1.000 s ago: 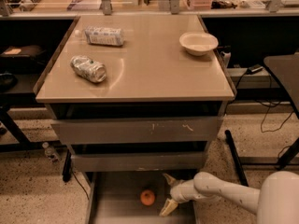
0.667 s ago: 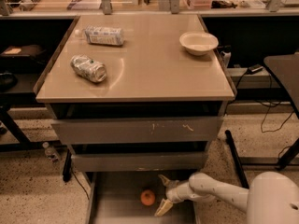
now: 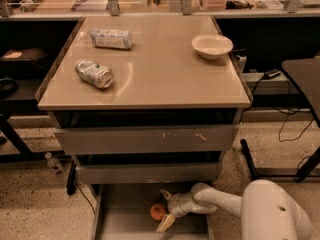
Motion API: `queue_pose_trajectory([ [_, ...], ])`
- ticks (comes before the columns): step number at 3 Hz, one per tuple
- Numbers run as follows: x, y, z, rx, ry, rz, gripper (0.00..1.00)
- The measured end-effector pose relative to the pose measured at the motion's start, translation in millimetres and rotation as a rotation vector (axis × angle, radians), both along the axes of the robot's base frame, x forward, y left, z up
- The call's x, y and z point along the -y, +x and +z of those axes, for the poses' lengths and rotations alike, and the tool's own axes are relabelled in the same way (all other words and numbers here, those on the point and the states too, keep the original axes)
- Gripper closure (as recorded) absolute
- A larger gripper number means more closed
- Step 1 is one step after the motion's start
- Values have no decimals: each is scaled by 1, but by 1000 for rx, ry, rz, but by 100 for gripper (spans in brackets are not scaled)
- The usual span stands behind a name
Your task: Pick orange from bottom drawer and place on counter
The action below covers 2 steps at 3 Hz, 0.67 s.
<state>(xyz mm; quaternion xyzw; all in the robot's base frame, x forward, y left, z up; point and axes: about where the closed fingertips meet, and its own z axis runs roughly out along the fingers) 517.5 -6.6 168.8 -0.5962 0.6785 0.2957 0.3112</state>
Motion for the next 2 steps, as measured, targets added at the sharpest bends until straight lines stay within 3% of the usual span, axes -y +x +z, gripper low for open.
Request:
queue_pose_trajectory([
  [2, -9, 3, -32, -65, 5, -23, 0],
])
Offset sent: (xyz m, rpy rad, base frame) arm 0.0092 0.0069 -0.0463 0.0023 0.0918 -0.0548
